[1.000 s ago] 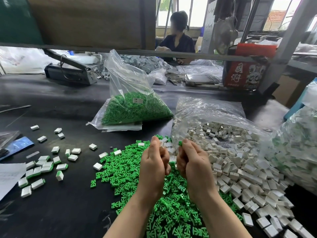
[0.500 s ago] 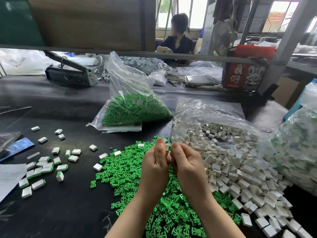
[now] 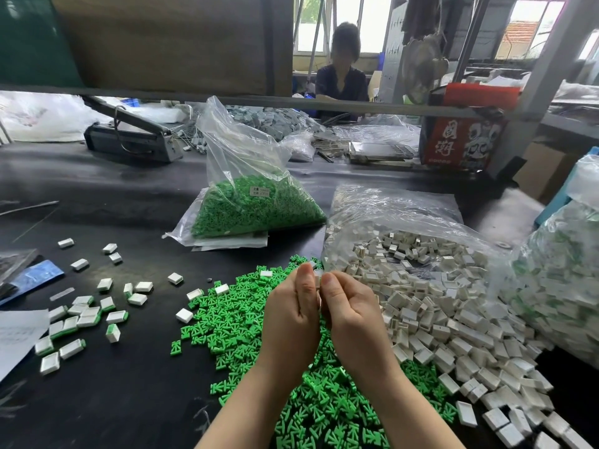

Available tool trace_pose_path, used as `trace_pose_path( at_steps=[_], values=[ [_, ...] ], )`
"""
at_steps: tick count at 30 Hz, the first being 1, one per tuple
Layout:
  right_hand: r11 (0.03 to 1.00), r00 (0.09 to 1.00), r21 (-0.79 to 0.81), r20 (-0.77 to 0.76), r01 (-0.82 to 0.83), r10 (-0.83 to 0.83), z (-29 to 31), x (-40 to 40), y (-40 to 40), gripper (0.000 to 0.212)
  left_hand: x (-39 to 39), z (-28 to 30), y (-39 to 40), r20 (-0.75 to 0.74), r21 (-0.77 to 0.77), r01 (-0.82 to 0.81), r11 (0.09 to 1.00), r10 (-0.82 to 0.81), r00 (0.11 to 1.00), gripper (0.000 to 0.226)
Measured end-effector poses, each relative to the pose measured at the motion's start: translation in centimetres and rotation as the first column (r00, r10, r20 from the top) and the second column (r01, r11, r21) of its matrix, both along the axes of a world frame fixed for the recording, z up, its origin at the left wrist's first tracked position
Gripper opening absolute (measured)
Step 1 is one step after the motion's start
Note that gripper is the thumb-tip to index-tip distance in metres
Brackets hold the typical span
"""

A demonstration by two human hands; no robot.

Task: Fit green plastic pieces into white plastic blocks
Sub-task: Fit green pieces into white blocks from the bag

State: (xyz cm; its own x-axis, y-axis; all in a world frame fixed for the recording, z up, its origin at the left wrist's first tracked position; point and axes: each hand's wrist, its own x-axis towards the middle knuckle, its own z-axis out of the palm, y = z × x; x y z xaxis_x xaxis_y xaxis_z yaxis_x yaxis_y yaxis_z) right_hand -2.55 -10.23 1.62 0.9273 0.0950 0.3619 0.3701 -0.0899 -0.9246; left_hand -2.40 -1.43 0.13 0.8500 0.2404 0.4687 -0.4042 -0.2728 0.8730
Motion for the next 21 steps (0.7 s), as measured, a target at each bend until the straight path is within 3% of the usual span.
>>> trace_pose_path(
  at_steps=[7, 11, 16, 21],
  values=[
    [0.968, 0.975, 0.157, -0.068, -0.198, 0.210, 0.6, -0.3, -0.3, 0.039, -0.3, 0.6, 0.1, 0.010, -0.069, 0.027, 0.997, -0.026, 1.000, 0.044],
    [0.953, 0.959, 0.217, -0.145, -0.209, 0.244, 0.8, -0.5, -0.8, 0.034, -0.3, 0.8, 0.0, 0.013, -0.084, 0.013, 0.996, -0.012, 1.000, 0.043],
    [0.940, 0.937, 0.238, -0.191, -0.245, 0.293, 0.8, -0.3, -1.1, 0.030, -0.4, 0.8, -0.2, 0.013, -0.214, 0.055, 0.975, -0.054, 0.998, 0.042],
    [0.935, 0.944, 0.232, -0.129, -0.267, 0.302, 0.7, -0.2, -1.0, 0.039, -0.5, 0.8, 0.0, 0.017, -0.241, 0.066, 0.968, -0.063, 0.998, 0.044]
  ],
)
